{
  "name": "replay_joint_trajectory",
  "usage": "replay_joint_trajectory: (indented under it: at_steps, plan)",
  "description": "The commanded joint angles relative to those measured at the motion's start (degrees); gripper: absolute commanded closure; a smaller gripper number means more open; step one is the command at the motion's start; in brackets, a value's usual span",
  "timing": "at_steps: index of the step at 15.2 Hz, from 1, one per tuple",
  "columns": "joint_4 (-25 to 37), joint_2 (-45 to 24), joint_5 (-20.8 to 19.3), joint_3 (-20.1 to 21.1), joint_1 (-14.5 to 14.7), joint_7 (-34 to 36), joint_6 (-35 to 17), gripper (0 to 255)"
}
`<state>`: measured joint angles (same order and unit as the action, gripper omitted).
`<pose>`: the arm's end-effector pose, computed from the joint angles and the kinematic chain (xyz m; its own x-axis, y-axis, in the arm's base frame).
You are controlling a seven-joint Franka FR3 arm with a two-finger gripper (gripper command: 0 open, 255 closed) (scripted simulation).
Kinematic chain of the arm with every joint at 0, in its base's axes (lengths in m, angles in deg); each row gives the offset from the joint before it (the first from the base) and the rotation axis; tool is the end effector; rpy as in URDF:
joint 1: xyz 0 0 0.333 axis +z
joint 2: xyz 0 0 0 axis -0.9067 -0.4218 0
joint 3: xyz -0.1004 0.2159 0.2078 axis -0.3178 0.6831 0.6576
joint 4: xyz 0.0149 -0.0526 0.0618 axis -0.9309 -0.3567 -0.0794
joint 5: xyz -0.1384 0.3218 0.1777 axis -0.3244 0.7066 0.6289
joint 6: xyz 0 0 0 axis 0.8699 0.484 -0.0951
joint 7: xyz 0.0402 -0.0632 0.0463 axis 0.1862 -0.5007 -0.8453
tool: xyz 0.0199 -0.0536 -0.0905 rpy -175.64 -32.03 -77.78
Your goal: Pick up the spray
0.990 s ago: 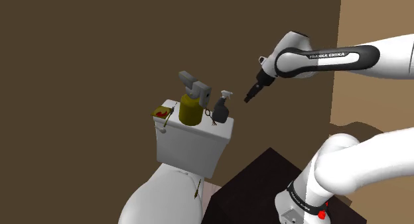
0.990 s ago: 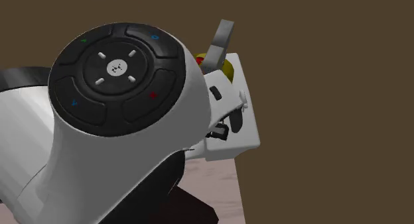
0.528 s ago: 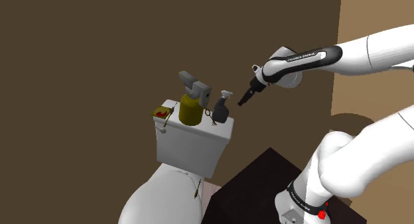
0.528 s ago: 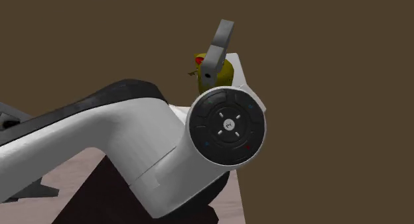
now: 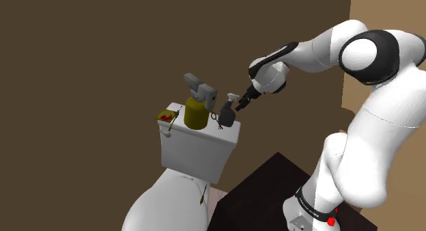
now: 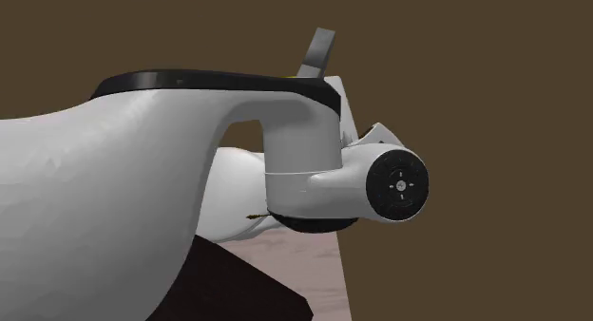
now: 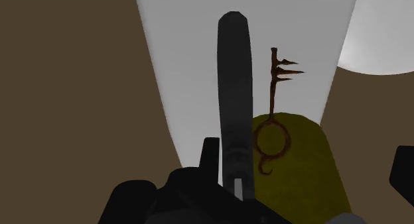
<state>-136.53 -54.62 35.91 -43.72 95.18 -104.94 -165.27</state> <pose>0.4860 -0.1845 0.3167 0.7796 0.4348 0.4507 0.4941 -0.8693 -0.0161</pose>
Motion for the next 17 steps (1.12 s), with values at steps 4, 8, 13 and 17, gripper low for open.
replay_joint_trajectory:
  at_steps: [4,8,13,17]
  plan:
    - [10.69,-15.17,19.24,6.28,-8.26,-18.12,8.04,0]
    - [11.12,-17.89,22.88,8.01,-9.75,-21.14,7.84,0]
    - [11.65,-20.37,26.05,9.46,-10.99,-23.74,7.74,0]
    - [11.63,-20.37,26.07,9.46,-11.02,-23.8,7.75,255]
